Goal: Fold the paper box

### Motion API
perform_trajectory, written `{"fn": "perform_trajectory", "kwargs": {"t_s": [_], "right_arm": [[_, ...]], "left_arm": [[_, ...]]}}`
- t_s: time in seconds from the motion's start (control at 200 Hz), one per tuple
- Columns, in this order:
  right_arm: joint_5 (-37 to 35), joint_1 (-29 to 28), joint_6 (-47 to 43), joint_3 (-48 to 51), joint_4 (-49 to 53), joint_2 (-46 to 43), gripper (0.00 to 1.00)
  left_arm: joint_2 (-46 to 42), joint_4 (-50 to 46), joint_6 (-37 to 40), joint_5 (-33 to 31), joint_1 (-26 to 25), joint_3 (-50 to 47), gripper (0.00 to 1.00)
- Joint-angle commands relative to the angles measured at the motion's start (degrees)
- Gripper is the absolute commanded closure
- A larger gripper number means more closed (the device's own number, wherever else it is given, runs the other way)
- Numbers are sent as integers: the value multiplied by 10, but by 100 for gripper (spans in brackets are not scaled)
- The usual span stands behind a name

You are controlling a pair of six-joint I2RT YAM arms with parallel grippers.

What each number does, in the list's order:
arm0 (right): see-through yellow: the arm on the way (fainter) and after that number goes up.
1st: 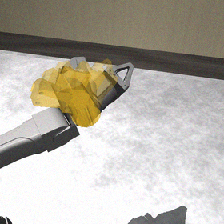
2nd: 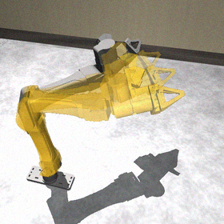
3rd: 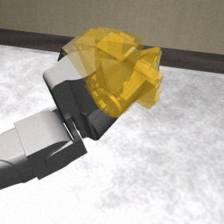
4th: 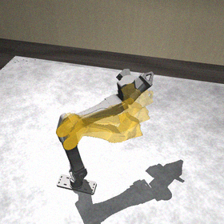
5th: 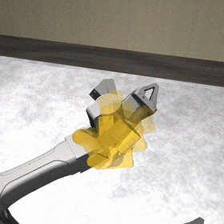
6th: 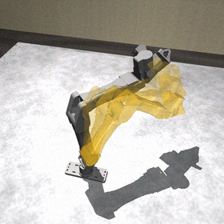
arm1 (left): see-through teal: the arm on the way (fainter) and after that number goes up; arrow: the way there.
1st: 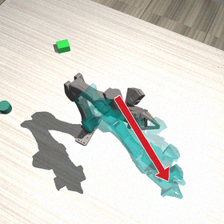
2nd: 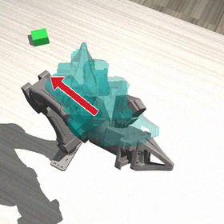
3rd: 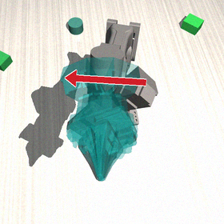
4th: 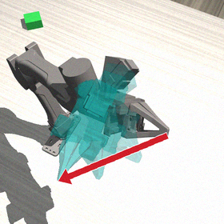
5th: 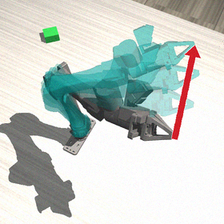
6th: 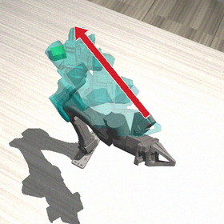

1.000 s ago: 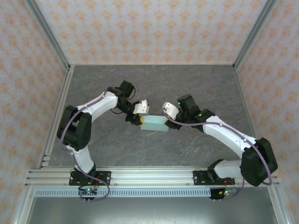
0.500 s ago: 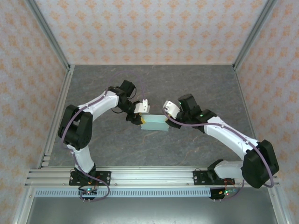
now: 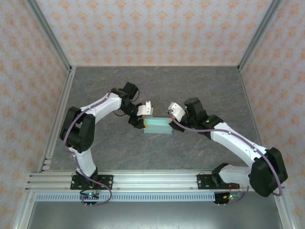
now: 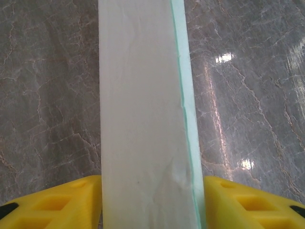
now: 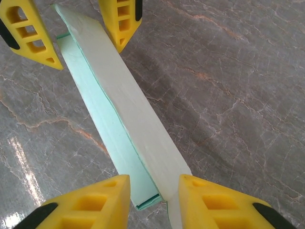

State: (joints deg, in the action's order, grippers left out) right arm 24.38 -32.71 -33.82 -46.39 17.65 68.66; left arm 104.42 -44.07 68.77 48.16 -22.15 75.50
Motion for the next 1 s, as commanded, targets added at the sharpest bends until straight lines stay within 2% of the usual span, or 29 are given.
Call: {"fn": "perform_trajectory", "kwargs": {"t_s": [0.0, 0.155, 0.31, 0.595, 0.996], "right_arm": [[-7, 0, 10, 10, -14, -25, 67], [-16, 0, 14, 30, -28, -50, 63], [-26, 1, 20, 44, -30, -51, 63], [-47, 1, 24, 61, -59, -37, 64], [-62, 10, 8, 32, -54, -11, 68]], "left_arm": [[-4, 5, -13, -16, -2, 4, 44], [-4, 10, -21, -24, -2, 4, 52], [1, 10, -27, -27, -3, 7, 58], [-3, 13, -36, -34, -5, 6, 62], [-1, 11, -36, -40, -8, 7, 63]]}}
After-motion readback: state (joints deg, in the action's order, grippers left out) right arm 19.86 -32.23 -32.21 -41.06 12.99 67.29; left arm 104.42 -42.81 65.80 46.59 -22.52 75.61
